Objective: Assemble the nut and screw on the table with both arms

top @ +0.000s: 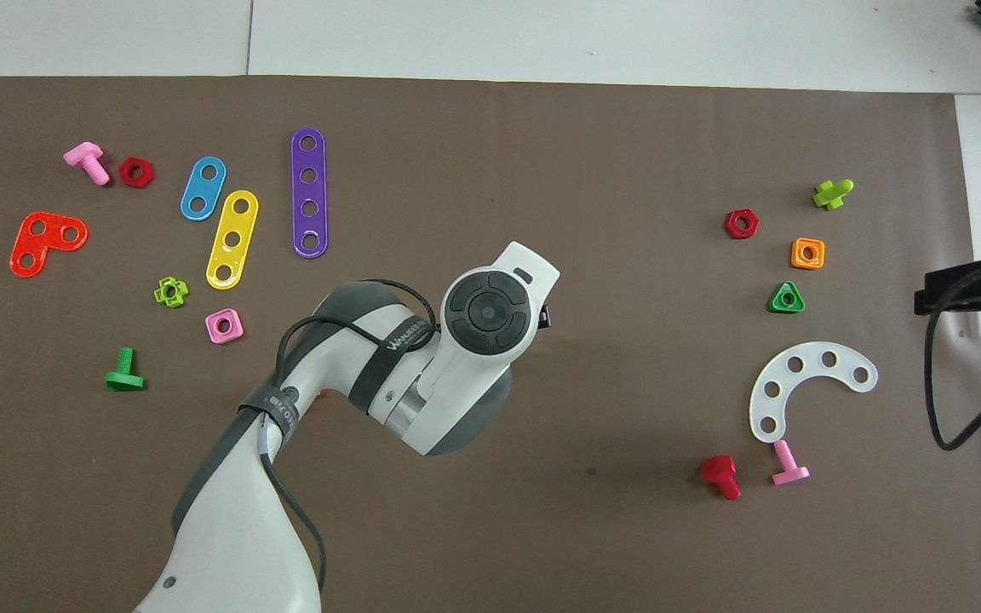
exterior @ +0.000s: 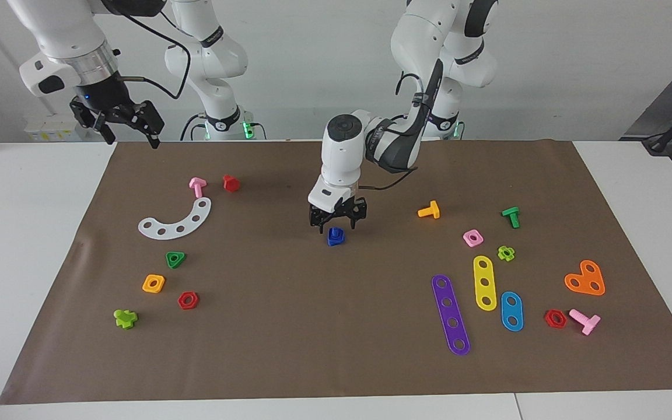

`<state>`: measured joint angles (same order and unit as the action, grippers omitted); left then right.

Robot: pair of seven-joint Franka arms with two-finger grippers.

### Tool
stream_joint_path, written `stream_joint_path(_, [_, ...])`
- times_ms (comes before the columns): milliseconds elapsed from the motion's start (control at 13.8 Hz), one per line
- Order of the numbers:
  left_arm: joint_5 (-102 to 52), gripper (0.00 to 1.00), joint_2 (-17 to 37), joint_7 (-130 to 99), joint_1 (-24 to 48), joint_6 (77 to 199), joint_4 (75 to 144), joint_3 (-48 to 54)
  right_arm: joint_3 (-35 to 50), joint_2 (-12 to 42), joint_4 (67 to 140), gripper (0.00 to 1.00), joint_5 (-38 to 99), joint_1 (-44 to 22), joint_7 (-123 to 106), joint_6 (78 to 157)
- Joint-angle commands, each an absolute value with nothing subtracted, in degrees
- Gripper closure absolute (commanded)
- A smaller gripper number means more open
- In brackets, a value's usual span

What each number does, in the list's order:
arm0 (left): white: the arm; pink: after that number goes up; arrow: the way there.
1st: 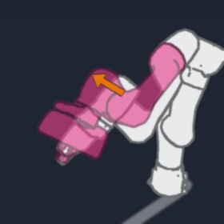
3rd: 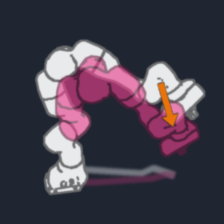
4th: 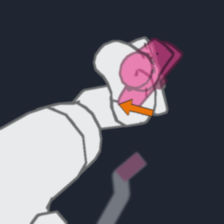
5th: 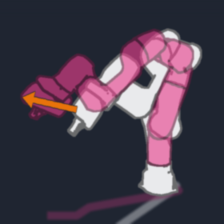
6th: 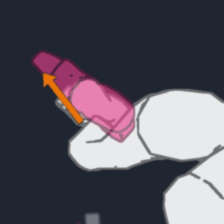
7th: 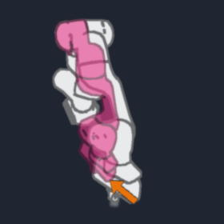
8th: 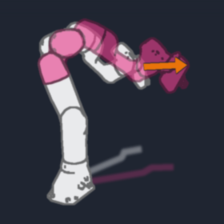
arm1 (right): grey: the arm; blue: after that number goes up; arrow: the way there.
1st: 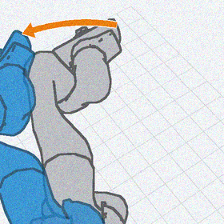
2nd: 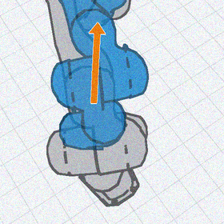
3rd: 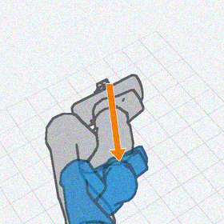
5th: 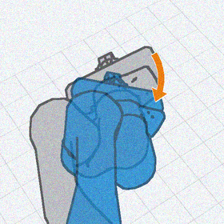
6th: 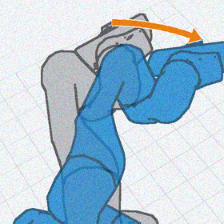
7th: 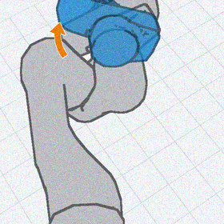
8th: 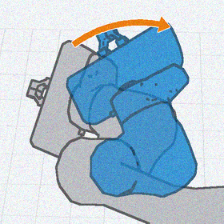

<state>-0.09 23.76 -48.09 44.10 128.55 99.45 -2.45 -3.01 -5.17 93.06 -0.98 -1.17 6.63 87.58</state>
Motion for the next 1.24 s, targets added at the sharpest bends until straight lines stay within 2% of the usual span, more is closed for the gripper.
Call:
stream_joint_path(0, [1.05,0.0,19.7,-48.43,44.13,128.41,102.39,-3.78,-2.81,-5.19,93.08,0.0,-0.18,-0.7,6.15,86.84])
stream_joint_path(436, [1.05,0.0,9.15,-35.1,35.26,126.66,110.12,-3.61,-2.81,-5.27,93.43,0.0,-0.79,-0.79,6.15,87.01])
stream_joint_path(872, [1.05,0.0,4.57,-14.28,22.0,121.2,109.95,-3.52,-2.72,-5.27,93.43,0.0,-1.05,-0.79,6.15,86.92])
stream_joint_path(1163, [0.35,0.0,-1.13,-2.57,12.76,117.08,108.99,-3.6,-2.64,-5.27,93.34,0.0,-0.7,-0.79,6.24,86.92])
